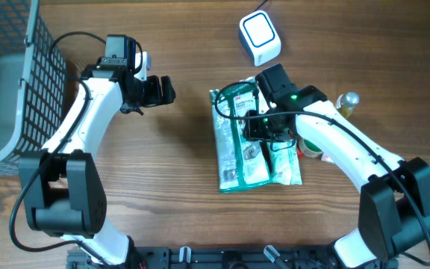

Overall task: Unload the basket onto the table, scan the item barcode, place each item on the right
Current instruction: 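Lower the glove packet onto the table and open the right gripper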

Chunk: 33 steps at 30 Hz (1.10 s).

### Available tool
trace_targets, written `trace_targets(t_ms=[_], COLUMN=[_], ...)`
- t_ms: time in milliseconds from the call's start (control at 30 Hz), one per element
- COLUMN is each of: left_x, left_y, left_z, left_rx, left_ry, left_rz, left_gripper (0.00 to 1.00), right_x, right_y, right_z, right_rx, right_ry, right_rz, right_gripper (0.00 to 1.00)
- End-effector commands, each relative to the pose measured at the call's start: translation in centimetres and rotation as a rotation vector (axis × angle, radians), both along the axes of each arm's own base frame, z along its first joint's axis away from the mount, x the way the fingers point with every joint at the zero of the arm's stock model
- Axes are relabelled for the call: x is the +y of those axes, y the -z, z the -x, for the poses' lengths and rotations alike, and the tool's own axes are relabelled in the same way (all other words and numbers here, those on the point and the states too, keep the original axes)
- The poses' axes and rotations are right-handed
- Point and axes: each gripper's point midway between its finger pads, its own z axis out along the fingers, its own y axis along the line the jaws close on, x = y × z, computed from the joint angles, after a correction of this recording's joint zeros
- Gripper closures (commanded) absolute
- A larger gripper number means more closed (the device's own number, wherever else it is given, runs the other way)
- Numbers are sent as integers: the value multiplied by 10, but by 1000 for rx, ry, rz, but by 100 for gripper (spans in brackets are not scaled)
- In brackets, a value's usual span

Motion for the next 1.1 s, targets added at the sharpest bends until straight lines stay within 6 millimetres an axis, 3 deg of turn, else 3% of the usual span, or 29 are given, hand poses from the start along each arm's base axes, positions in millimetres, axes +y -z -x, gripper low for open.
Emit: trace_targets(t_ms=[0,67,133,167,400,733,1067], left_x=[1,1,1,1,1,1,1], left_y=[-4,-4,-4,-4,-4,-4,-4], left_z=[-3,-3,-3,-3,-3,-3,-3], left_rx=[-12,-12,-12,-12,-12,-12,-12], left_ry=[-2,-2,-2,-2,-2,-2,-2], left_rz=[1,1,1,1,1,1,1], left_gripper=[0,0,0,0,0,0,0], right_x=[-3,-8,-15,-16,-12,7,9], right_y=[7,8,9,10,7,-7,-10], right_z=[0,-3,-6,-6,-14,-51,-56], right_rx=[-1,-15,-34,-34,-67,-226,-247], right_ry=[2,11,21,22,25,35,37], right_rz=[36,65,106,109,92,10,0], right_gripper=[52,42,7,0,0,0,0])
